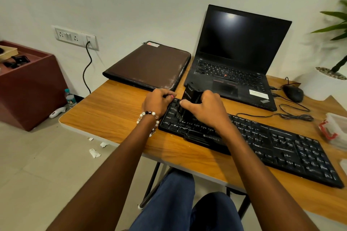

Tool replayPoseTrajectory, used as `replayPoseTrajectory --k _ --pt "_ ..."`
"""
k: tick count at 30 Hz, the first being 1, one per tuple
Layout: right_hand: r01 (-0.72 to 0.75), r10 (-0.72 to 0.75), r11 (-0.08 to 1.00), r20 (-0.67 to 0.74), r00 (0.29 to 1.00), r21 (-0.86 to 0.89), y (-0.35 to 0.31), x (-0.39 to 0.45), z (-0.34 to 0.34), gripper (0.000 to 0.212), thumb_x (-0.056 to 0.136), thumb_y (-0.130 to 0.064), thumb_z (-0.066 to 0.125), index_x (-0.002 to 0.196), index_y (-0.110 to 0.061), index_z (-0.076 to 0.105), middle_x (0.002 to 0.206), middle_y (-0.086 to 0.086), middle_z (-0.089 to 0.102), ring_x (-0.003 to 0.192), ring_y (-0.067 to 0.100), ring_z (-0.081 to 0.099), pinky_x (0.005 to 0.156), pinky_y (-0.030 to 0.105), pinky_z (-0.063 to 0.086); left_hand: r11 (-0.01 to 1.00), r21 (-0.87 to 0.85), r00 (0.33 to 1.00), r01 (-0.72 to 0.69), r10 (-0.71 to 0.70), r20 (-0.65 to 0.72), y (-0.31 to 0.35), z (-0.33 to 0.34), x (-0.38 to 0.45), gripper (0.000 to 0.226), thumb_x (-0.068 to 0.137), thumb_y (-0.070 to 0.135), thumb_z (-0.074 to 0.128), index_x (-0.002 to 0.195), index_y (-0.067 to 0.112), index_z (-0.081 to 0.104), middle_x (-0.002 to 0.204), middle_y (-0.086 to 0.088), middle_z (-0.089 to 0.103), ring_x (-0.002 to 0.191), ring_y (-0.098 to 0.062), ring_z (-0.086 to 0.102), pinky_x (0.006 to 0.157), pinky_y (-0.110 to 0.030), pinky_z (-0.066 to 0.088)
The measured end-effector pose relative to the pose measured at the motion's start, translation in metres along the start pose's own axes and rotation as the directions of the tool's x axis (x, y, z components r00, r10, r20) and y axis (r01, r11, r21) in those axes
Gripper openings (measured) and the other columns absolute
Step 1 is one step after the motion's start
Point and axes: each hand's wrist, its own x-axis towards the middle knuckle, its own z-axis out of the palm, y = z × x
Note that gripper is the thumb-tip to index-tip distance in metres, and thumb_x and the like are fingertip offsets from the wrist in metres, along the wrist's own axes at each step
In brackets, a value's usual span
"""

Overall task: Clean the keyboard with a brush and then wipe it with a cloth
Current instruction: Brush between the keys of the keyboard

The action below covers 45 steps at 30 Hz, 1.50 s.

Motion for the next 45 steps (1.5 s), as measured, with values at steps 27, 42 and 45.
replayPoseTrajectory --k 27,42,45 --pt "0.005 -0.005 1.000 -0.049 0.999 -0.005 0.016 -0.008 -0.009 0.045 0.080 -0.045 0.068 0.068 -0.003 0.058 0.062 0.008 0.063 0.055 0.022 0.057 0.049 0.033 0.041 0.999 0.043 1.000 -0.006 0.007 -0.029 0.001 0.000 0.000 0.016 0.091 0.031 0.061 0.102 0.035 0.073 0.100 0.008 0.071 0.086 -0.014 0.063 0.075 -0.037 0.056" --pt "-0.036 0.036 0.999 -0.016 0.999 -0.034 0.016 -0.008 -0.018 0.047 0.080 -0.048 0.068 0.081 -0.001 0.062 0.077 0.013 0.069 0.067 0.030 0.065 0.058 0.042 0.053 0.997 0.072 1.000 -0.010 0.011 -0.025 0.001 0.001 0.000 0.017 0.092 0.032 0.060 0.105 0.034 0.071 0.101 0.007 0.071 0.087 -0.013 0.062 0.071 -0.034 0.054" --pt "-0.060 0.060 0.998 0.013 0.998 -0.017 0.014 -0.004 -0.031 0.042 0.079 -0.044 0.070 0.074 -0.005 0.056 0.077 0.011 0.068 0.066 0.026 0.062 0.062 0.041 0.052 0.997 0.073 1.000 -0.004 0.006 -0.029 0.002 0.001 -0.001 0.017 0.092 0.032 0.060 0.106 0.034 0.071 0.102 0.007 0.071 0.086 -0.012 0.061 0.070 -0.032 0.053"
